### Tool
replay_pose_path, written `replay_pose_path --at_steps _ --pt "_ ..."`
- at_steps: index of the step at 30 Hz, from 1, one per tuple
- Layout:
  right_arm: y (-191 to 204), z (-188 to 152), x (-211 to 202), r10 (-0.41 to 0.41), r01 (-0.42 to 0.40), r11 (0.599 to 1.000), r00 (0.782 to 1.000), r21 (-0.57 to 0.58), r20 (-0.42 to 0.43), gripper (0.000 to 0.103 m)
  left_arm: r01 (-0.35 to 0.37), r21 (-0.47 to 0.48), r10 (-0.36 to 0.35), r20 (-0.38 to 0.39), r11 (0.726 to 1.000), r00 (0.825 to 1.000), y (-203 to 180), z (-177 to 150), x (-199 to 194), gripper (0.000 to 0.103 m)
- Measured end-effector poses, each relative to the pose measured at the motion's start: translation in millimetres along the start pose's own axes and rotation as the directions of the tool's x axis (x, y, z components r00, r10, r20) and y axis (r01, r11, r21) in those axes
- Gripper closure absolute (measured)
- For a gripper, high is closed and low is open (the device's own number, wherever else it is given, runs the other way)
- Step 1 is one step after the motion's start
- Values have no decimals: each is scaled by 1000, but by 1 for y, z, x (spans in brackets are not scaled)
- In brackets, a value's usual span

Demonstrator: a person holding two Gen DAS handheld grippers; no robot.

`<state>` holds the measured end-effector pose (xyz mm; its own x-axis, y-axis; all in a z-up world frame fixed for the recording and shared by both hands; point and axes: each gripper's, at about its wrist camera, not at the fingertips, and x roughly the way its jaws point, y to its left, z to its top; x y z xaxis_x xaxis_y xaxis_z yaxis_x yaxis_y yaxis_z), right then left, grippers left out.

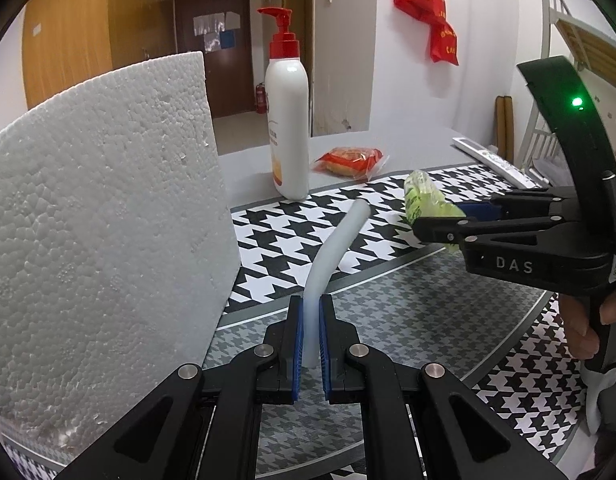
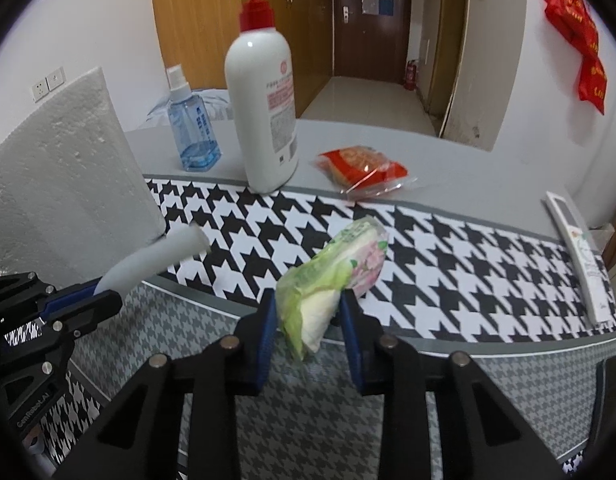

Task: Organize soft objects
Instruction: 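Lift the foam tube with the left gripper while the right lifts the green-wrapped soap, then carry the foam tube and soap over the white foam box with both grippers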

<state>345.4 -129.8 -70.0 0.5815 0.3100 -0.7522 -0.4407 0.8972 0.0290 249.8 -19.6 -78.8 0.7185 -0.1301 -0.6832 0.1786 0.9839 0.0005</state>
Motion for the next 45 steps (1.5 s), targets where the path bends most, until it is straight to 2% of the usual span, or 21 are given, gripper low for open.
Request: replay_pose_path --at_steps 7,21,36,45 --pt "5 -2 -18 -12 13 1000 999 -11 36 67 -1 5 0 18 1000 1000 -4 1 -6 95" --pt "17 -14 -75 -13 16 1000 989 -25 145 67 -9 22 7 112 1000 994 -14 3 -47 95" --pt "34 -22 -120 25 -13 999 969 -51 246 67 -15 12 12 198 1000 980 -13 0 -93 95" --pt "41 -18 -132 48 -27 997 957 -76 285 67 -28 5 26 244 1000 969 -11 2 -118 95"
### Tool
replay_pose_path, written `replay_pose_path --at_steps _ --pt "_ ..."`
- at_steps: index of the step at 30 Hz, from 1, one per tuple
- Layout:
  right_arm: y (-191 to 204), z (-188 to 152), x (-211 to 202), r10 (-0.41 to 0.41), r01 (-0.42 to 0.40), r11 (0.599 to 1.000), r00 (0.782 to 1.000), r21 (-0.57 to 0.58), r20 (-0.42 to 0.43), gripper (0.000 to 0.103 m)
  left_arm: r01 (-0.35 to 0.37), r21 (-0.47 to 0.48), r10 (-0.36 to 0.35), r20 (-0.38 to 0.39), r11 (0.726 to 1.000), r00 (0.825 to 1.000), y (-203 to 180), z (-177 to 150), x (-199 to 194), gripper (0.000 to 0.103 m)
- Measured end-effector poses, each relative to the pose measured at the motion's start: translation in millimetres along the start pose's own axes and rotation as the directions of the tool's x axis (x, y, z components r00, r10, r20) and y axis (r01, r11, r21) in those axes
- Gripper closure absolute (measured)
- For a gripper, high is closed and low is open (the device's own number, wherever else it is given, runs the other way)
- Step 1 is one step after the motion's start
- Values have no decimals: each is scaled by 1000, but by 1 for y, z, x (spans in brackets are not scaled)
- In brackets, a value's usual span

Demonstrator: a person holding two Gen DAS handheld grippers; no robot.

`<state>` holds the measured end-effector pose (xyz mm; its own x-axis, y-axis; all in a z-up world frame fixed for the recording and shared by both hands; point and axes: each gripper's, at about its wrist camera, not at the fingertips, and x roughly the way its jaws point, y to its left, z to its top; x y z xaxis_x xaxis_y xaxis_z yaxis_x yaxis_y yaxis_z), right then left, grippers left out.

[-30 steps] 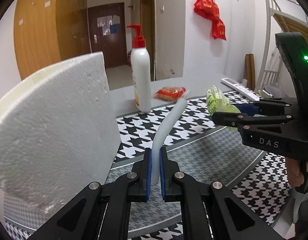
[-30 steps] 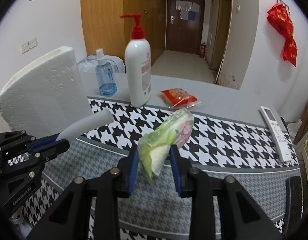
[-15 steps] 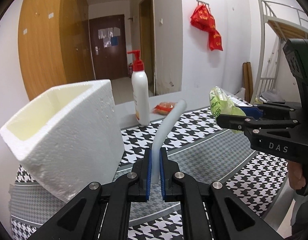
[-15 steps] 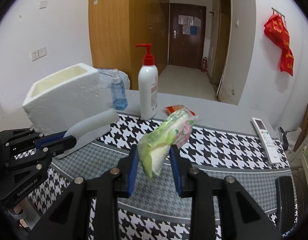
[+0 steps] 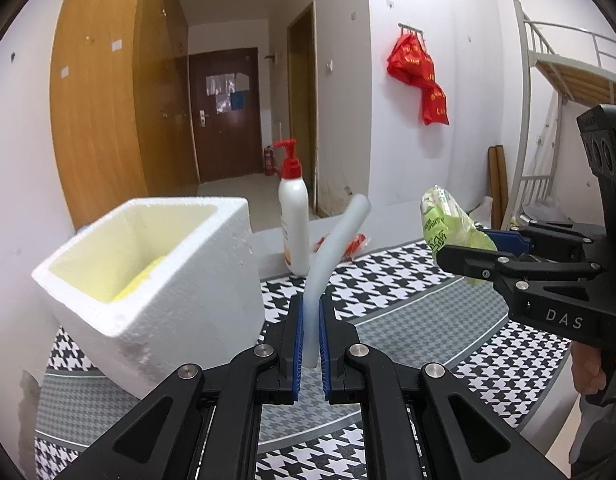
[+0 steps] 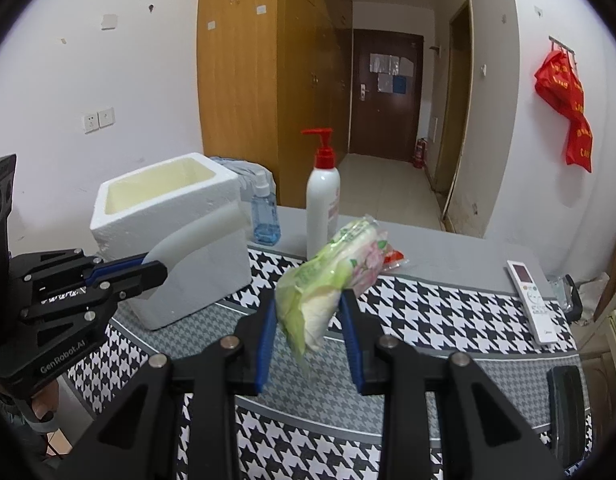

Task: Organize soft objects
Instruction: 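Carry the foam tube and soap over the white foam box with both grippers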

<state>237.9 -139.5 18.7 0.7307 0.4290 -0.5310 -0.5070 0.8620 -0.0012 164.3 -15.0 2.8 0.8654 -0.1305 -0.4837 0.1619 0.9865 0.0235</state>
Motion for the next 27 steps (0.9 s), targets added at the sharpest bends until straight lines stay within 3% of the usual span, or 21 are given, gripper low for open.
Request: replay_pose_path --at_steps 27 --pt "17 17 -24 43 -40 999 995 -33 85 67 -51 -11 51 93 999 994 12 20 -32 95"
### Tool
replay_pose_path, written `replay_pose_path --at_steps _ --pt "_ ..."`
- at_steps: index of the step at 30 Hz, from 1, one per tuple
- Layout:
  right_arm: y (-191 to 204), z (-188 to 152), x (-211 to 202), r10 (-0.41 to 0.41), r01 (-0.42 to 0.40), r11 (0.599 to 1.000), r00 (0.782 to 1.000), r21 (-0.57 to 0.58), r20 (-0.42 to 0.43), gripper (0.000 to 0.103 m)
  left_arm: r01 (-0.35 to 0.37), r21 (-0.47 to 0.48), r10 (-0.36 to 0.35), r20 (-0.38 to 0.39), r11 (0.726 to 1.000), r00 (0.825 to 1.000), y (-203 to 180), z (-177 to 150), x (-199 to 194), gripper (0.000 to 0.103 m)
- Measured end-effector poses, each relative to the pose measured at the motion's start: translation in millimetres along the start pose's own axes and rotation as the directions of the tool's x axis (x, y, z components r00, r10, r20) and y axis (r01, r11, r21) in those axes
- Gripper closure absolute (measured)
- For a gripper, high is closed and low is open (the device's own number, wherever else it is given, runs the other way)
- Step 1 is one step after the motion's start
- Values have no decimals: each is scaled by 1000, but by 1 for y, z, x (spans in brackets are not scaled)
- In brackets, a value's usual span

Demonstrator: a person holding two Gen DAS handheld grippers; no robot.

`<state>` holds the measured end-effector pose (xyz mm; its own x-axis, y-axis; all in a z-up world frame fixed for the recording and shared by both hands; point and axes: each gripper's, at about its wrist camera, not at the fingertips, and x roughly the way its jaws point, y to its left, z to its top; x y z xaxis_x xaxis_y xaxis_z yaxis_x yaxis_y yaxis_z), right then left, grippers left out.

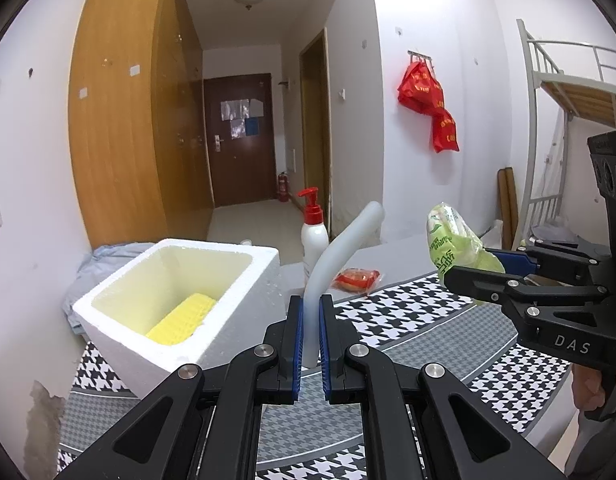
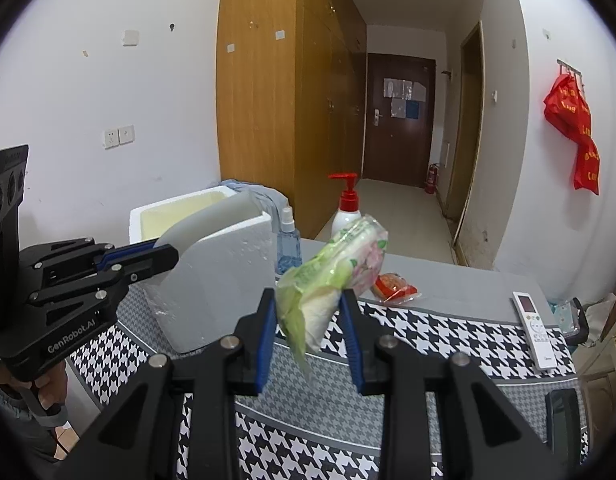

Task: Organize soft objects
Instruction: 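Carry the foam tube and soap over the white foam box with both grippers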

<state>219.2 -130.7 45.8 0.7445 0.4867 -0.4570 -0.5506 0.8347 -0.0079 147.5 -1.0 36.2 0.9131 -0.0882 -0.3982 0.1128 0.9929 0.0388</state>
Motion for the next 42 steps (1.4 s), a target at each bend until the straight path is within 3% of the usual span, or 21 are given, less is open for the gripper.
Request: replay_pose_path --at_steps 15,42 --pt "6 9 -4 17 -17 1000 999 -11 35 67 -32 -8 32 33 999 999 9 11 -18 95" --pt "47 32 26 103 -101 990 995 -94 13 67 -182 -71 186 50 981 981 62 5 -48 95"
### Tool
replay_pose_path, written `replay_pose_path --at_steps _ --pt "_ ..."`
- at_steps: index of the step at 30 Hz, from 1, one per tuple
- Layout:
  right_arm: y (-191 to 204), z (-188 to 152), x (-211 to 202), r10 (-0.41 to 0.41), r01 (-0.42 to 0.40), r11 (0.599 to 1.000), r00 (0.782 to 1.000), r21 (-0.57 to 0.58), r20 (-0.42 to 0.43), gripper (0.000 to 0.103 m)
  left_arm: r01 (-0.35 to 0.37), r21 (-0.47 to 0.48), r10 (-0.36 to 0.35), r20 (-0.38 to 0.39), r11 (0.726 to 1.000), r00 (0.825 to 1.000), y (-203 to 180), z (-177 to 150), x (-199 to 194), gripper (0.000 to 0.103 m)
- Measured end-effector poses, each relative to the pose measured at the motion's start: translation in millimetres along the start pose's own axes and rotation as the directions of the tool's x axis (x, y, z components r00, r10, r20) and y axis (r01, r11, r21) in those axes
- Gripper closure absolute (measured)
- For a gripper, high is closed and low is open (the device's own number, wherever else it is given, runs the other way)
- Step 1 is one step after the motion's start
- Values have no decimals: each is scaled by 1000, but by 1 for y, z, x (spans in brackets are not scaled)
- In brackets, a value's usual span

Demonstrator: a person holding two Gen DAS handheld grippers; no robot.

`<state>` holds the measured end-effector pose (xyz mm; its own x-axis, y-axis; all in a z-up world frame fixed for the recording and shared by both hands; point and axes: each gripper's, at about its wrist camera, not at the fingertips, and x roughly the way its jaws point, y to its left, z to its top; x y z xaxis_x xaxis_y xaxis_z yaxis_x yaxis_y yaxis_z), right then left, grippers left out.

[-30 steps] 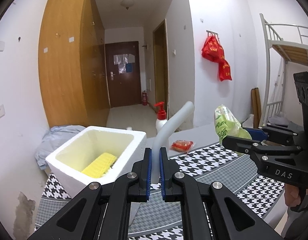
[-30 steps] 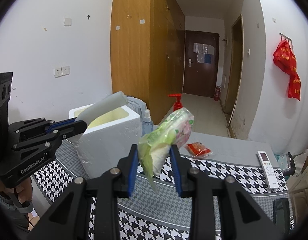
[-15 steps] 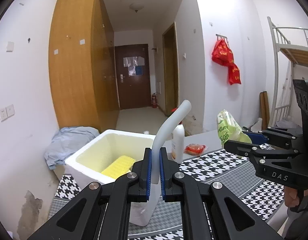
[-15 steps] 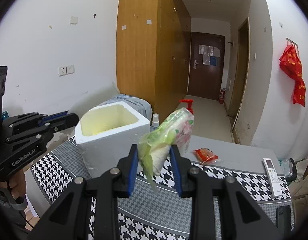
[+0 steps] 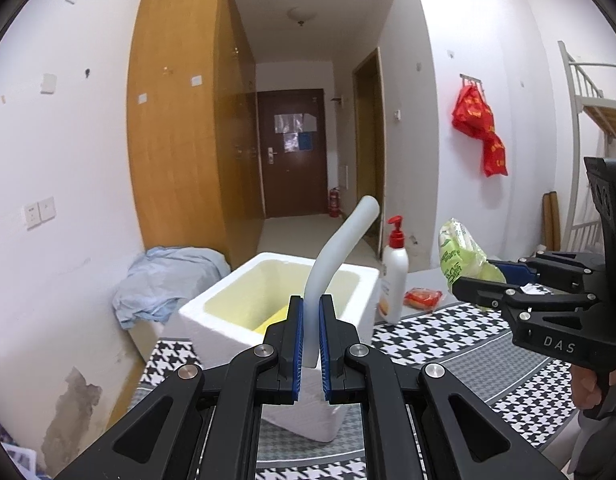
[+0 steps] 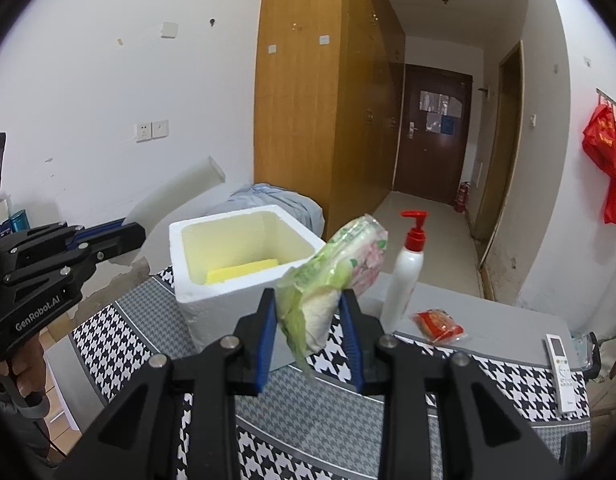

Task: Organize soft objects
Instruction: 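Carry the foam tube and soap over the white foam box with both grippers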

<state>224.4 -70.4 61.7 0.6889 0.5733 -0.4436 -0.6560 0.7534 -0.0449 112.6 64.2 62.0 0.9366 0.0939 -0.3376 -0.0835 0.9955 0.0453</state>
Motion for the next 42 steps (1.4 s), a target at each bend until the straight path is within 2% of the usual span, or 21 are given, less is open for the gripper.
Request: replay_pose_path --at_steps 17,30,42 --pt "33 17 23 85 -85 995 996 -53 -12 67 -109 -58 109 -6 992 994 37 -10 -18 95" --pt "53 31 49 133 -136 987 990 -88 -37 67 -157 -86 156 -15 984 988 53 -15 -24 95" --pt "55 37 78 143 -150 984 986 -93 -81 67 -179 -106 176 -34 978 984 62 -18 -18 95"
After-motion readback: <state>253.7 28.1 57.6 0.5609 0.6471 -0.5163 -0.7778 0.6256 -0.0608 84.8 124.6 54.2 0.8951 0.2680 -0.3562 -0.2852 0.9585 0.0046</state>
